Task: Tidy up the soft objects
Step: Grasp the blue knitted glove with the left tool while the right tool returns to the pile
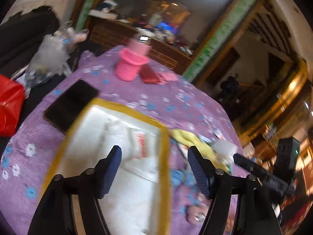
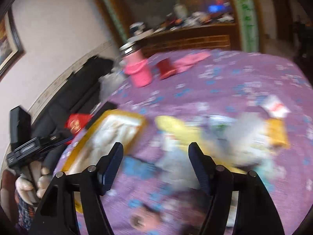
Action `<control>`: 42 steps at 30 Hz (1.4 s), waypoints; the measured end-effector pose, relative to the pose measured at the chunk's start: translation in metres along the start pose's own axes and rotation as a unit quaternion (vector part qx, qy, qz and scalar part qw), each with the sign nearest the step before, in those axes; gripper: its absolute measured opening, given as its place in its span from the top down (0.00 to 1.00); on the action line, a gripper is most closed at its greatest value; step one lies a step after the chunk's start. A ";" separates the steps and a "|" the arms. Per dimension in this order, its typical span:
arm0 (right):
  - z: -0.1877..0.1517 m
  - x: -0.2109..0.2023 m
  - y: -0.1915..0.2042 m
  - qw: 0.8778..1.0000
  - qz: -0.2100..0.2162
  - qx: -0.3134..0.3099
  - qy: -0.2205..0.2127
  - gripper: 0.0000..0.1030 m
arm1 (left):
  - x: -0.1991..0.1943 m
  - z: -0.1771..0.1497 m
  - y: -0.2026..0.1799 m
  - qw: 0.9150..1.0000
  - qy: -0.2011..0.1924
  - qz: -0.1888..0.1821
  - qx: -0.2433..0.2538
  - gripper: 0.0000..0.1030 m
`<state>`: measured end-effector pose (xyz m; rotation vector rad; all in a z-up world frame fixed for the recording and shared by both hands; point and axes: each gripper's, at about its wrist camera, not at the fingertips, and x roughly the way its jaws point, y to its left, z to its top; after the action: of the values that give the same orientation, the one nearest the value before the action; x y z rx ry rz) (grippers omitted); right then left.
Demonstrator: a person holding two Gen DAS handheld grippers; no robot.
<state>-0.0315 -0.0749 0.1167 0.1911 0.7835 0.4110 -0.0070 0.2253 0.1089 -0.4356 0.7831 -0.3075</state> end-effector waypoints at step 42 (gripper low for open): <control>-0.055 -0.029 -0.156 0.990 -0.031 0.132 -0.047 0.30 | 0.140 -0.091 -0.132 0.913 0.190 0.162 0.323 0.55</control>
<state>-0.0445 -0.2269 0.0474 0.4287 0.7480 0.2373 0.0060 0.0279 0.0303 0.3921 1.0581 -0.3227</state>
